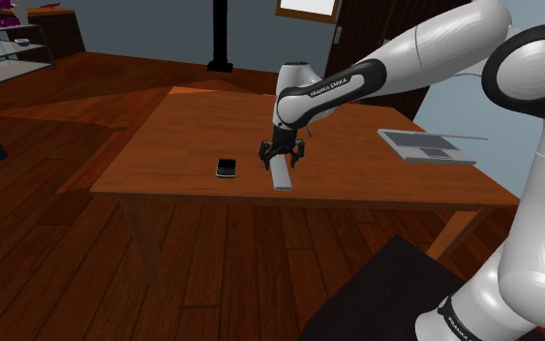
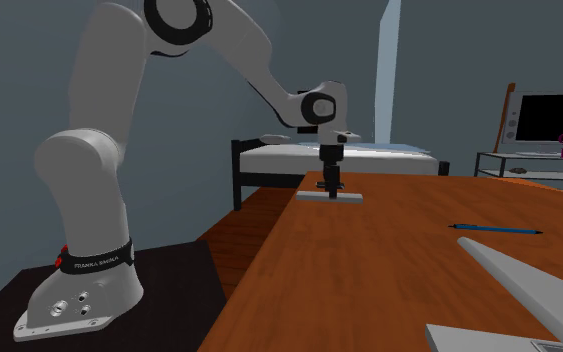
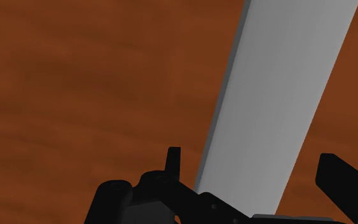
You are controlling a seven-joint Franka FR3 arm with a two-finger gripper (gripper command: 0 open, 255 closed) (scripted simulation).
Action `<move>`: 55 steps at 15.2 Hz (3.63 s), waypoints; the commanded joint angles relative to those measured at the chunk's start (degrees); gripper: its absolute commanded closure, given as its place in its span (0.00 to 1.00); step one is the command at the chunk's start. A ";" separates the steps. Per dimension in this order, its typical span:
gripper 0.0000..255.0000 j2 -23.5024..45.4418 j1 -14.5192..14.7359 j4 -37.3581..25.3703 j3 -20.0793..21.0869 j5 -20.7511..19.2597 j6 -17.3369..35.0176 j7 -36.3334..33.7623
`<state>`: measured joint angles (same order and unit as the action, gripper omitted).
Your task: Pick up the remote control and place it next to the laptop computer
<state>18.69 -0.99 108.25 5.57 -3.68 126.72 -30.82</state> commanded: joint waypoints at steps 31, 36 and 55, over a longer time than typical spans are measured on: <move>1.00 -4.23 -0.16 -4.72 0.22 0.73 -8.89 0.65; 1.00 -5.40 -0.18 -7.06 0.28 0.93 -12.38 0.83; 1.00 -7.15 -0.10 -19.20 0.40 1.28 -26.26 1.29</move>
<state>11.67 -1.10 89.68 5.96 -2.41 101.22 -29.55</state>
